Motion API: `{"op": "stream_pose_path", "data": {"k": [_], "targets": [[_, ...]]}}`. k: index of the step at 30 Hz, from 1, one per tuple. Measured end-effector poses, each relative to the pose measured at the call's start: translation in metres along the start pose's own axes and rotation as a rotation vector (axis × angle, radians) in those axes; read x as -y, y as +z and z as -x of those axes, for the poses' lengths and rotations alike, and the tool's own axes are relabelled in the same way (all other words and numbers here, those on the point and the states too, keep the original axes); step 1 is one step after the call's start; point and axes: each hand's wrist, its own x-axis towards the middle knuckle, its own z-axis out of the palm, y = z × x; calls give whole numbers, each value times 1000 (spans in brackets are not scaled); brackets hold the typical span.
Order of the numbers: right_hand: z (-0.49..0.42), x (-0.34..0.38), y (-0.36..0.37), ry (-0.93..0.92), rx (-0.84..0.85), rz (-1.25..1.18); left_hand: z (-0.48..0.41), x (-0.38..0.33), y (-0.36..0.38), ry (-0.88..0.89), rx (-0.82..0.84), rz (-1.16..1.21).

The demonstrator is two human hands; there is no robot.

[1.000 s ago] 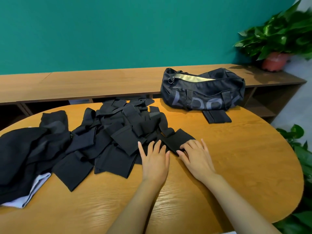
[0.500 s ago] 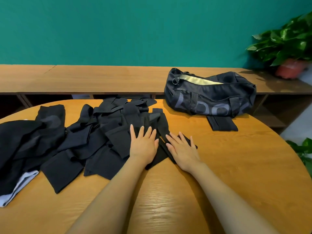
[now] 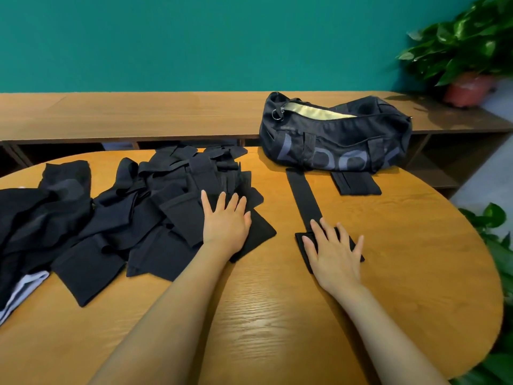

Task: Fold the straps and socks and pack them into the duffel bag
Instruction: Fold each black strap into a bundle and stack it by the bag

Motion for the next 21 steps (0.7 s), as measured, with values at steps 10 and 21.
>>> {"op": "stream_pose_path", "data": {"k": [10, 21], "targets": [[37, -28, -16, -100, -152, -169, 61, -44, -25, 336, -181, 419], [59, -50, -10, -300, -115, -325, 109, -67, -9, 379, -262, 382]]}}
